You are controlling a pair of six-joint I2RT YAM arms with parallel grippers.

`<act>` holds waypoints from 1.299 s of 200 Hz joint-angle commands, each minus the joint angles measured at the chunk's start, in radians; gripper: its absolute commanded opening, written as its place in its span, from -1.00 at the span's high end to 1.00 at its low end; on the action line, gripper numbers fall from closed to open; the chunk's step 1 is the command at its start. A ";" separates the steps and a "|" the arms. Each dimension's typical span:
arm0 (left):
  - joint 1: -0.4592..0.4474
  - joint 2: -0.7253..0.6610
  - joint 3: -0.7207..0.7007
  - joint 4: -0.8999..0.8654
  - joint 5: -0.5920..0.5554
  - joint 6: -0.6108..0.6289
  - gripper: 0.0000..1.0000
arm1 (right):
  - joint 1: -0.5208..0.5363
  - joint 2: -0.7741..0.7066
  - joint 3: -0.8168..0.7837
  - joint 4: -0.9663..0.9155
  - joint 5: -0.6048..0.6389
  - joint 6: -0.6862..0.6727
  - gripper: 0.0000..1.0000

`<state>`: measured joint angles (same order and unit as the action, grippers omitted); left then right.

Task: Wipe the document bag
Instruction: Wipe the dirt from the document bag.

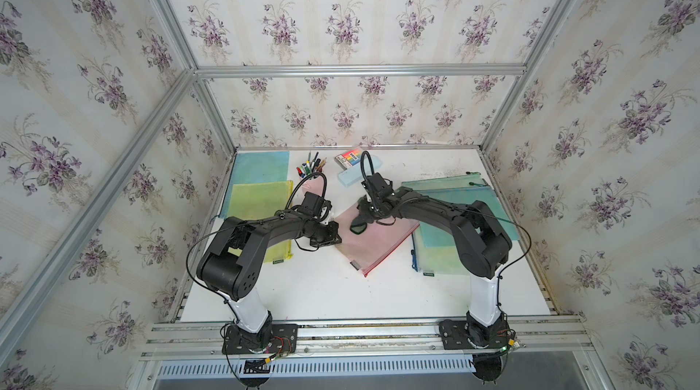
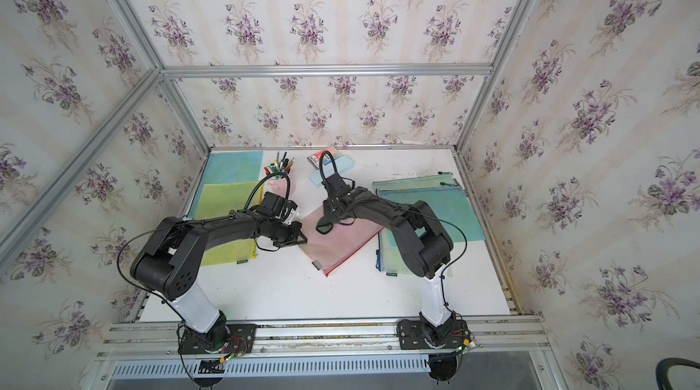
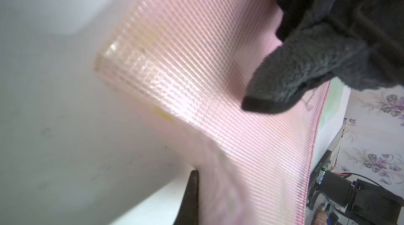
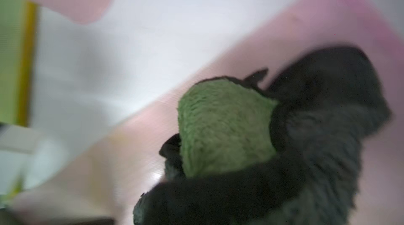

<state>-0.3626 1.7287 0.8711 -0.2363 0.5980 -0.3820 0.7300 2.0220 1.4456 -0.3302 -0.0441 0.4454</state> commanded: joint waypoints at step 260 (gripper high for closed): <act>0.096 -0.044 -0.058 0.058 -0.058 -0.108 1.00 | 0.176 -0.168 -0.330 -0.067 0.193 0.133 0.58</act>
<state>-0.2684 1.6886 0.8127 -0.2054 0.5251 -0.4889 0.9325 1.8927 1.1816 -0.3668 0.1352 0.5095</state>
